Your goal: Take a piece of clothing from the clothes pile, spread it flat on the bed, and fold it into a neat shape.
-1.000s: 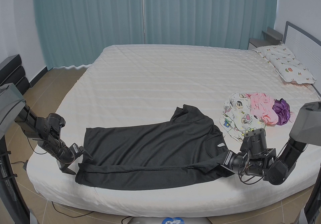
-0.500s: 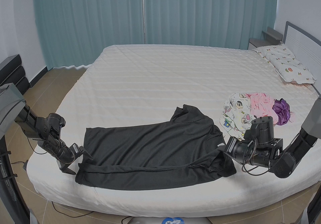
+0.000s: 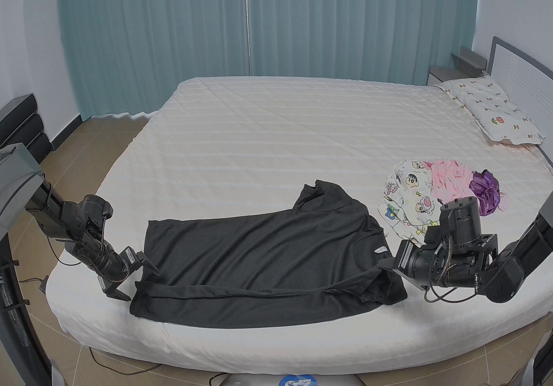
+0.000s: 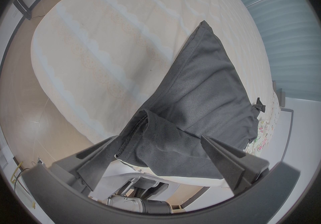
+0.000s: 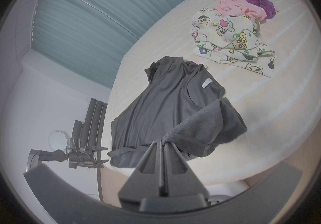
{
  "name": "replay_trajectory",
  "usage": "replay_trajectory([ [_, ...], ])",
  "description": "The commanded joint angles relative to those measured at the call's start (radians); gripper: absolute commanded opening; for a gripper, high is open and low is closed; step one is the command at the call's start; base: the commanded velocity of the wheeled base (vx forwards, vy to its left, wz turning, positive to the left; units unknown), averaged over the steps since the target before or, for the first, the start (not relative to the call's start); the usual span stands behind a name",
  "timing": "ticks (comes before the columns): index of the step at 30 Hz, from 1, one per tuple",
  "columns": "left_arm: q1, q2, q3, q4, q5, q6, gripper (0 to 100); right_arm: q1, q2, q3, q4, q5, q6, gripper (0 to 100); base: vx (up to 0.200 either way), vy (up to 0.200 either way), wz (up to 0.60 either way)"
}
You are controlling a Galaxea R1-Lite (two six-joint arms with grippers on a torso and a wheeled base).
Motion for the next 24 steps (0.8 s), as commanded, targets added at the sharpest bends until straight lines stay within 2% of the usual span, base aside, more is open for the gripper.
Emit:
replay_trajectory([
  [1, 0.000, 0.002, 0.001, 0.000, 0.000, 0.000, 100, -0.009, -0.041, 0.004, 0.051, 0.025, -0.051, 0, 0.000, 0.000, 0.00],
  [3, 0.000, 0.002, 0.001, 0.000, 0.000, 0.000, 100, -0.018, -0.023, 0.005, 0.071, 0.033, -0.087, 0, 0.000, 0.000, 0.00],
  [4, 0.002, 0.002, 0.001, 0.000, 0.000, 0.000, 100, -0.018, -0.021, 0.005, 0.071, 0.033, -0.088, 100, 0.000, 0.000, 0.00],
  [11, 0.000, 0.002, 0.000, 0.000, 0.000, 0.000, 100, -0.026, 0.011, 0.013, 0.092, 0.040, -0.113, 100, 0.000, 0.000, 0.00],
  [17, 0.000, 0.002, 0.001, 0.000, 0.000, 0.000, 100, -0.075, 0.106, -0.010, 0.060, 0.031, -0.148, 100, 0.000, 0.000, 0.00],
  [21, 0.000, 0.002, 0.001, 0.000, 0.000, 0.000, 100, -0.107, 0.175, -0.018, -0.023, 0.031, -0.149, 100, 0.000, 0.000, 0.00],
  [24, 0.000, 0.002, 0.000, 0.000, 0.000, 0.000, 100, -0.133, 0.269, -0.028, -0.176, 0.039, -0.148, 100, 0.000, 0.000, 0.00],
])
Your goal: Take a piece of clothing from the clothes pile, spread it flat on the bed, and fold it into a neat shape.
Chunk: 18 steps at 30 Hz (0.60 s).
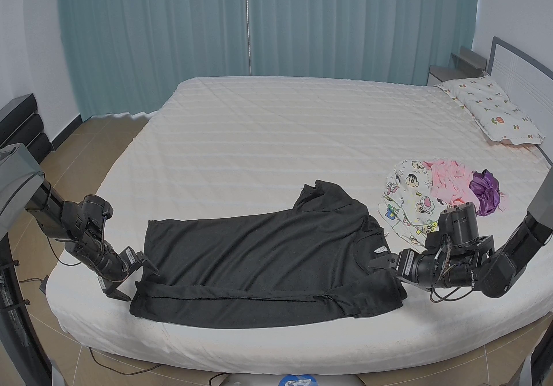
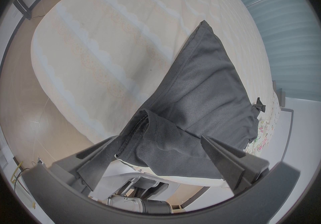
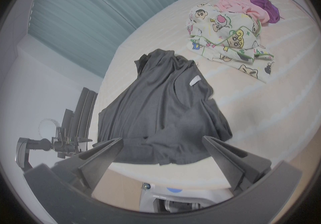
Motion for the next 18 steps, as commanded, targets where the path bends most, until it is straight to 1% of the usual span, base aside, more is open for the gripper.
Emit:
replay_trajectory([
  [1, 0.000, 0.002, -0.001, 0.000, 0.000, 0.000, 100, -0.040, 0.160, -0.020, -0.124, 0.005, -0.002, 100, 0.000, 0.000, 0.00],
  [3, 0.000, 0.002, 0.000, 0.000, 0.000, 0.000, 100, -0.042, 0.211, -0.032, -0.181, 0.005, -0.003, 100, 0.000, 0.000, 0.00],
  [7, 0.000, 0.002, 0.000, 0.000, 0.000, 0.000, 100, -0.043, 0.254, -0.051, -0.196, 0.007, -0.020, 100, 0.000, 0.000, 0.00],
  [10, 0.000, 0.002, 0.000, 0.000, 0.000, 0.000, 100, -0.049, 0.280, -0.068, -0.207, 0.005, -0.060, 100, 0.000, 0.000, 0.00],
  [14, 0.000, 0.002, 0.000, 0.000, 0.000, 0.000, 100, -0.063, 0.297, -0.069, -0.230, 0.005, -0.066, 100, 0.000, 0.000, 0.00],
  [17, 0.000, 0.000, 0.000, 0.000, 0.000, 0.000, 100, -0.072, 0.321, -0.068, -0.293, 0.007, -0.065, 100, 0.000, 0.000, 0.00],
  [18, 0.000, 0.000, 0.000, 0.000, 0.000, 0.000, 100, -0.072, 0.323, -0.068, -0.294, 0.007, -0.065, 100, 0.000, 0.000, 0.00],
])
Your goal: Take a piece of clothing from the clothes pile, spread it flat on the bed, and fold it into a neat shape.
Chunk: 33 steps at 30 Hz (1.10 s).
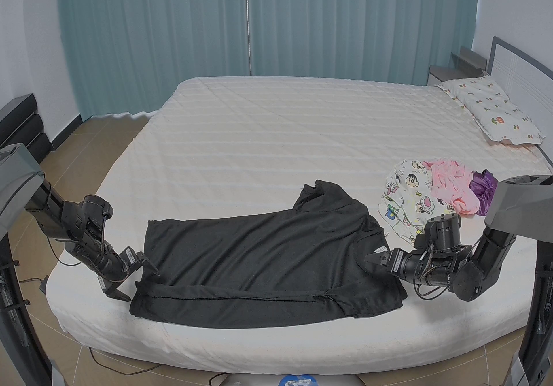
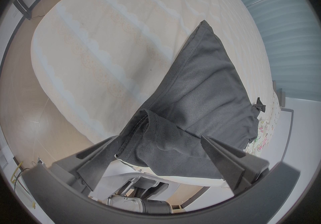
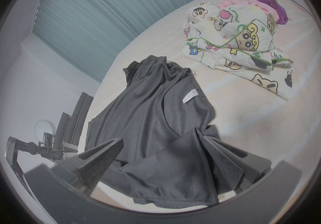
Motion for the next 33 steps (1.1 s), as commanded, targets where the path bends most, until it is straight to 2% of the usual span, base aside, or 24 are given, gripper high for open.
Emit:
replay_trajectory([
  [1, 0.000, 0.000, 0.000, 0.000, 0.000, 0.000, 100, -0.009, 0.058, -0.001, -0.035, 0.002, -0.001, 100, 0.000, 0.000, 0.00],
  [9, 0.000, 0.000, 0.001, 0.000, 0.000, 0.000, 100, -0.015, 0.072, -0.009, -0.040, -0.001, -0.001, 100, 0.000, 0.000, 0.00],
  [16, 0.000, 0.000, 0.004, 0.000, -0.002, 0.000, 100, -0.061, 0.076, -0.009, -0.089, 0.011, 0.002, 100, 0.000, 0.000, 0.00],
  [24, 0.000, 0.000, 0.004, 0.000, -0.002, 0.000, 100, -0.042, 0.112, -0.009, -0.091, 0.019, 0.000, 100, 0.000, 0.000, 0.00],
  [25, 0.000, 0.000, 0.004, 0.000, -0.002, 0.000, 100, -0.041, 0.118, -0.009, -0.091, 0.017, 0.000, 0, 0.000, 0.000, 0.00],
  [33, 0.000, 0.000, 0.004, 0.000, -0.002, 0.000, 100, -0.052, 0.115, 0.002, -0.092, 0.012, -0.001, 0, 0.000, 0.000, 0.00],
])
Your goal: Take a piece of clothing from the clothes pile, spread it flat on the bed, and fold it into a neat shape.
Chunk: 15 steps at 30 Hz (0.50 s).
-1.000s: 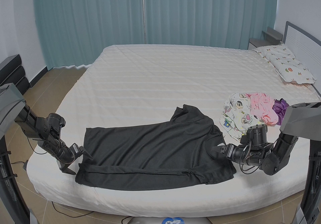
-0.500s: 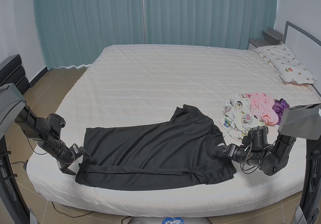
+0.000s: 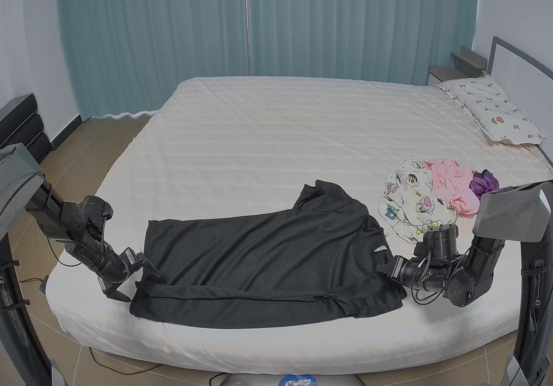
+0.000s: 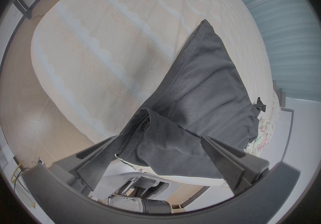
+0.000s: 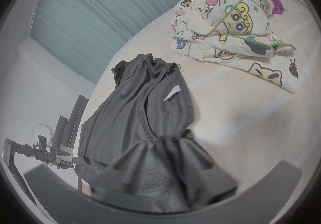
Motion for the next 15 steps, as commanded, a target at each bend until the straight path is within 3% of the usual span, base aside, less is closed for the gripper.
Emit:
replay_trajectory([
  [1, 0.000, 0.000, 0.000, 0.000, 0.000, 0.000, 100, -0.012, -0.002, 0.008, -0.001, -0.001, 0.000, 0, 0.000, 0.000, 0.00],
  [15, 0.000, 0.000, 0.000, 0.000, 0.000, 0.000, 100, -0.039, -0.005, 0.043, -0.069, 0.001, 0.011, 0, 0.000, 0.000, 0.00],
])
